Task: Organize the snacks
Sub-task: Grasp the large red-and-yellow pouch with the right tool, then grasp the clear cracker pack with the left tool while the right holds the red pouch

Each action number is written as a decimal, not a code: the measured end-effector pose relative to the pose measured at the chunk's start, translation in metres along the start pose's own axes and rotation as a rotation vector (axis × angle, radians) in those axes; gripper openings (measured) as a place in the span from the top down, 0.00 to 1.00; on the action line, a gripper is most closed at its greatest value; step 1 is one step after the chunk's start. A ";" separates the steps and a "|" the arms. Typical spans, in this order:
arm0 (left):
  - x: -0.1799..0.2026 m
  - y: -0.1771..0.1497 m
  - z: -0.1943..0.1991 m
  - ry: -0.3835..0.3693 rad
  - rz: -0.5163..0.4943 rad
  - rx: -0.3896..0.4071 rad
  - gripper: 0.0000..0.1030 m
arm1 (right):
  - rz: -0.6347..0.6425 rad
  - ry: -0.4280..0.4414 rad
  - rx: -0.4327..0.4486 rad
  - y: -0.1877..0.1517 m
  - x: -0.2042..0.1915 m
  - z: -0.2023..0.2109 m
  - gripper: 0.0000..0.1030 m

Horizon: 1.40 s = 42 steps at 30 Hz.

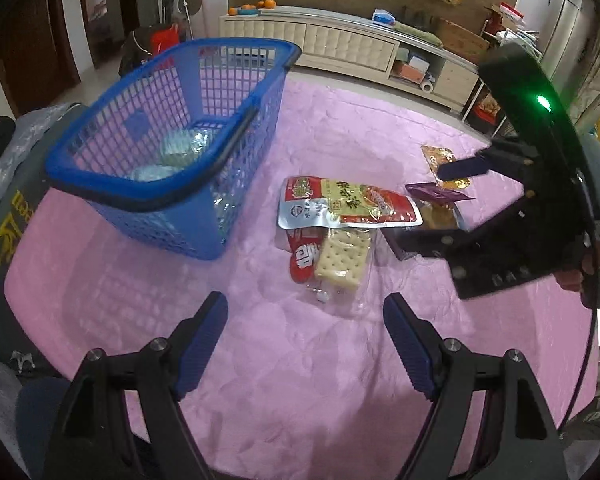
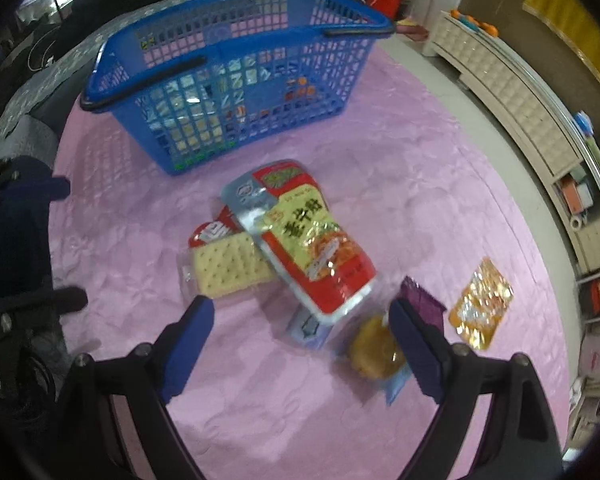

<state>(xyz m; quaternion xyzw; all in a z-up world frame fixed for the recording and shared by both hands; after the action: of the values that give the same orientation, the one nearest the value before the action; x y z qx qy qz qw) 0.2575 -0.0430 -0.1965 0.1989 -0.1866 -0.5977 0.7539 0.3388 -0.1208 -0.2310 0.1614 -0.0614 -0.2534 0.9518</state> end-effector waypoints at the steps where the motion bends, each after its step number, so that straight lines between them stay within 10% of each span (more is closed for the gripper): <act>1: 0.001 0.001 -0.004 0.005 -0.007 0.000 0.24 | 0.004 0.011 -0.006 0.004 0.002 -0.006 0.11; 16: -0.001 0.009 -0.045 0.019 -0.004 -0.039 0.24 | 0.134 0.159 -0.097 0.032 -0.009 -0.075 0.11; 24: 0.003 0.008 -0.052 0.024 -0.021 -0.032 0.24 | 0.112 0.138 -0.021 0.015 -0.007 -0.058 0.40; 42: 0.019 0.022 -0.046 -0.008 -0.180 -0.034 0.24 | -0.551 -0.011 0.328 -0.062 0.055 0.040 0.56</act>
<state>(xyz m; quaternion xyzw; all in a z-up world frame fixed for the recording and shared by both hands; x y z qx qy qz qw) 0.3037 -0.0534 -0.2228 0.1996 -0.1610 -0.6670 0.6995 0.3495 -0.2096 -0.2127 0.3219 -0.0608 -0.4890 0.8084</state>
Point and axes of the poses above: each gripper's, at about its wrist camera, not at the fingertips, and z roughly against the way its jaws point, x to its right, y to its top, the point moved 9 cm from there along -z, roughly the way its jaws point, and after that the axes turned 7 degrees about -z, right-handed, at the moved point
